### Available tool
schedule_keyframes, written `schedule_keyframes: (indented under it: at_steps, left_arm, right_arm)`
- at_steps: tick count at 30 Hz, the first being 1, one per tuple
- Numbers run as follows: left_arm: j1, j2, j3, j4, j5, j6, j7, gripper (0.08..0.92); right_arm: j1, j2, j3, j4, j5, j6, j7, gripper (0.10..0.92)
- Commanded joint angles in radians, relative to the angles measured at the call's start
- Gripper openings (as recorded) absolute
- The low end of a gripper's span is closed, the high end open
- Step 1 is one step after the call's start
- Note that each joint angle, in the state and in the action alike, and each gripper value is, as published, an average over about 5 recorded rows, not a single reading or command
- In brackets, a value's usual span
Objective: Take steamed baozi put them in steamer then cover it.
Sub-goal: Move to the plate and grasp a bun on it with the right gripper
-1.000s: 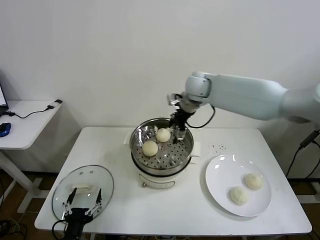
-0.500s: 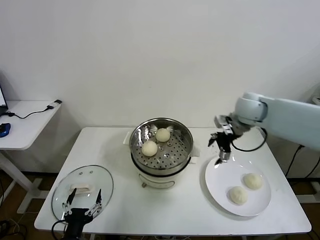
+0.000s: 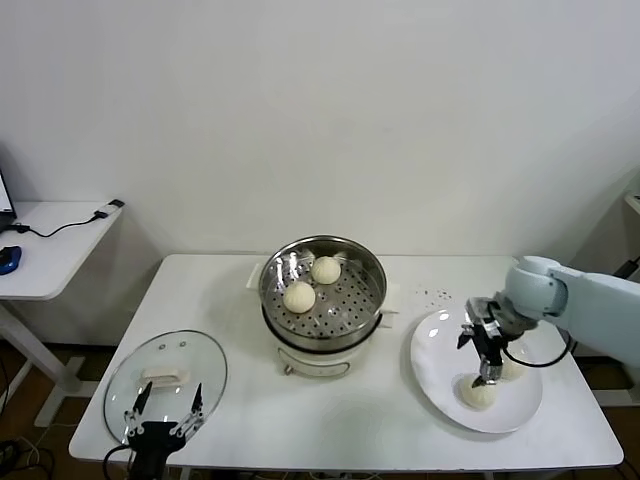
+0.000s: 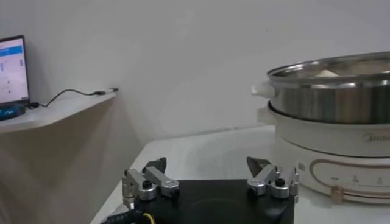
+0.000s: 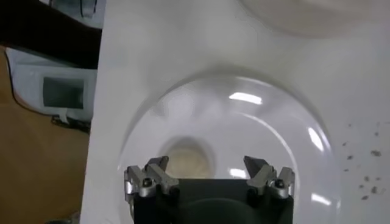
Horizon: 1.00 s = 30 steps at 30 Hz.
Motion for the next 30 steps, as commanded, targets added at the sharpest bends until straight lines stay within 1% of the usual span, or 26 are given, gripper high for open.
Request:
schedule_keyframes:
  at_steps: [1,14,23,28,30]
  left_arm:
    - [0.001,-0.001,0.001,0.004,0.003,-0.001,0.0,0.823]
    - [0.003,-0.003,0.002,0.013,0.007,-0.004,0.0,0.823]
    - [0.001,-0.003,0.001,0.014,0.008,-0.003,0.0,0.823]
    - [0.001,-0.002,0.002,0.014,0.008,-0.003,0.001,0.823]
    - [0.0,-0.002,0.003,0.014,0.008,-0.003,0.001,0.823]
  right_arm:
    - [-0.174,-0.049,0.1,-0.015,-0.086,0.002,0.0,0.823]
    - [-0.225,0.002,0.157,-0.082,-0.103,0.009,0.008,0.819]
    - [-0.215,0.018,0.159,-0.087,-0.096,0.016,0.002,0.722]
    - [-0.156,0.023,0.135,-0.084,-0.086,0.036,-0.004,0.701]
    - [-0.083,0.031,0.094,-0.081,-0.089,0.071,-0.013,0.697]
